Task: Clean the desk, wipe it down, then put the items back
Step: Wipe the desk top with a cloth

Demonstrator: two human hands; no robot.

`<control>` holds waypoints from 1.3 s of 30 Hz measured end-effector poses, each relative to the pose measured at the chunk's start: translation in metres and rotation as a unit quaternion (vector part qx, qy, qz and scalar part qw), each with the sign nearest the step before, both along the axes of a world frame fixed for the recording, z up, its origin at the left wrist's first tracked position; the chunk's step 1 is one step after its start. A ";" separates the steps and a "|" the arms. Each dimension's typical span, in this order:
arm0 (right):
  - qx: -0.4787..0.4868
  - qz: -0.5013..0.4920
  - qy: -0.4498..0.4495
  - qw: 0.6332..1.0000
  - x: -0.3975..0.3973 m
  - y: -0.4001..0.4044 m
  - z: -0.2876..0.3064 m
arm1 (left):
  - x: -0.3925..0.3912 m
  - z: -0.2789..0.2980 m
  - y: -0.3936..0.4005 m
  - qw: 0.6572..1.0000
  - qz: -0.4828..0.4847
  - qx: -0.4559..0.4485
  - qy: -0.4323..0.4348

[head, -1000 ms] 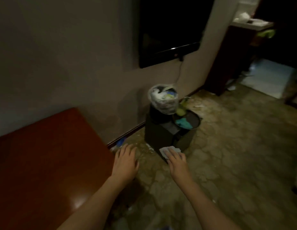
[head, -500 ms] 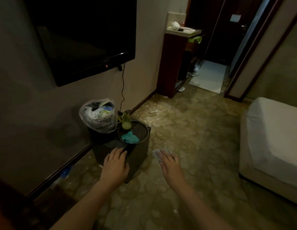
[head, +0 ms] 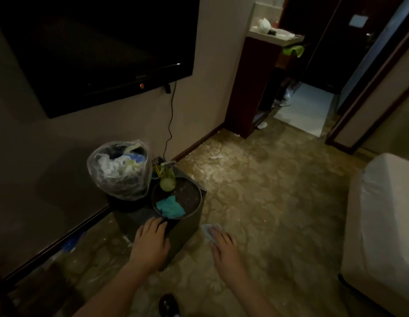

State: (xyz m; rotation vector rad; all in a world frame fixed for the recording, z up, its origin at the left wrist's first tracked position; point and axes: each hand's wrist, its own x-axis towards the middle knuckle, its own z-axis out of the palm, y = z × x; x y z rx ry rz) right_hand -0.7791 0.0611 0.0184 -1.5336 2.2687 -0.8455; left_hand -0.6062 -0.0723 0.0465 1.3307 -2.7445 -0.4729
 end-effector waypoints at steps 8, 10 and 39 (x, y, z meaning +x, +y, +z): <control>0.045 0.012 0.006 0.999 -0.091 -0.123 -0.020 | -0.069 -0.039 -0.120 0.999 0.033 0.024 -0.003; 0.051 0.024 0.009 0.998 -0.104 -0.145 -0.024 | -0.082 -0.044 -0.139 0.999 0.032 0.027 -0.006; 0.332 0.283 0.086 0.896 -0.187 -0.379 -0.238 | -0.168 -0.218 -0.251 0.933 0.280 0.211 -0.081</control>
